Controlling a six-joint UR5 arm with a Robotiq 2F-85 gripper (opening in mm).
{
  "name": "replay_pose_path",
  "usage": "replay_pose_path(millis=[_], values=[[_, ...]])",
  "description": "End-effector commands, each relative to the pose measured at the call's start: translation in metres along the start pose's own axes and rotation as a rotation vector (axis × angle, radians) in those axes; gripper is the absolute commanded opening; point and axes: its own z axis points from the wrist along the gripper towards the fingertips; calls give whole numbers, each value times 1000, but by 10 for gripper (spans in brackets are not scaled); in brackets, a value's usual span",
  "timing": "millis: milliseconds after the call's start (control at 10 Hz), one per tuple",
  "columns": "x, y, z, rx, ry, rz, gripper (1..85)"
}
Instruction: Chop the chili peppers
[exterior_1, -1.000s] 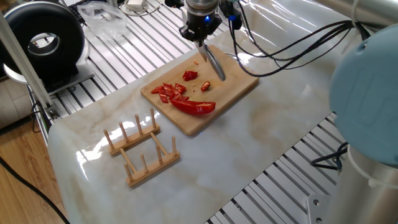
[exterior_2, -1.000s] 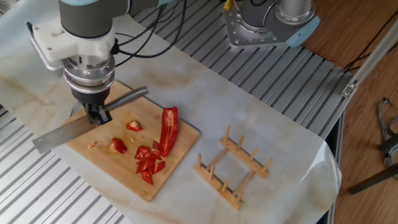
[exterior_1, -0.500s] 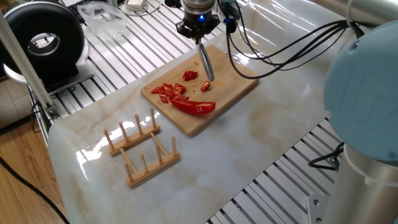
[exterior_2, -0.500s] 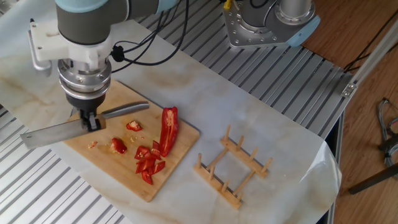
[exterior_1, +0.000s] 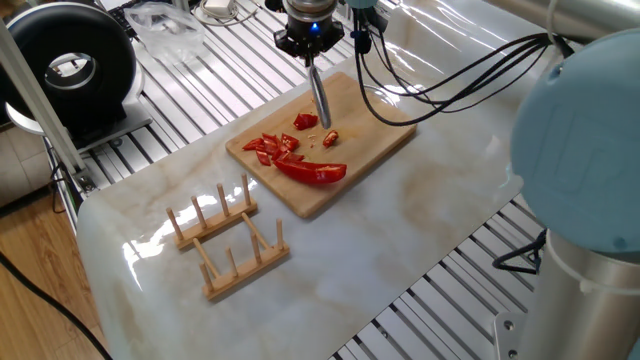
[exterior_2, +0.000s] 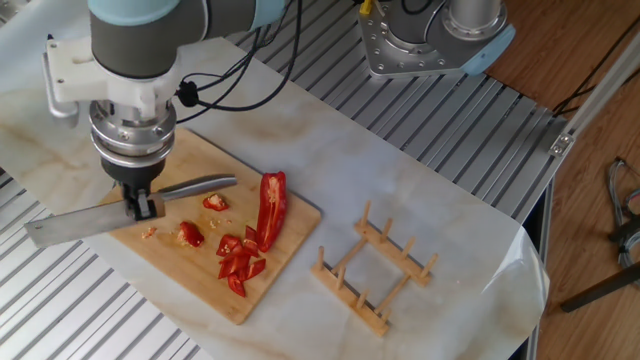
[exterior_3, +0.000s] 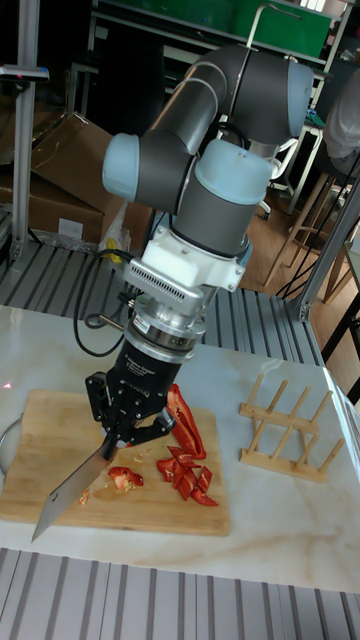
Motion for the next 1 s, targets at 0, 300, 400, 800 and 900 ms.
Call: replay_pose_path(millis=[0,300,400,800,900], values=[[23,-5,6,24,100,23,13],[33,-17,11,73,150,20,13],[29,-14,13,67,137,20,17],[9,-7,5,68,65,12,13],[2,-3,3,56,35,10,13]])
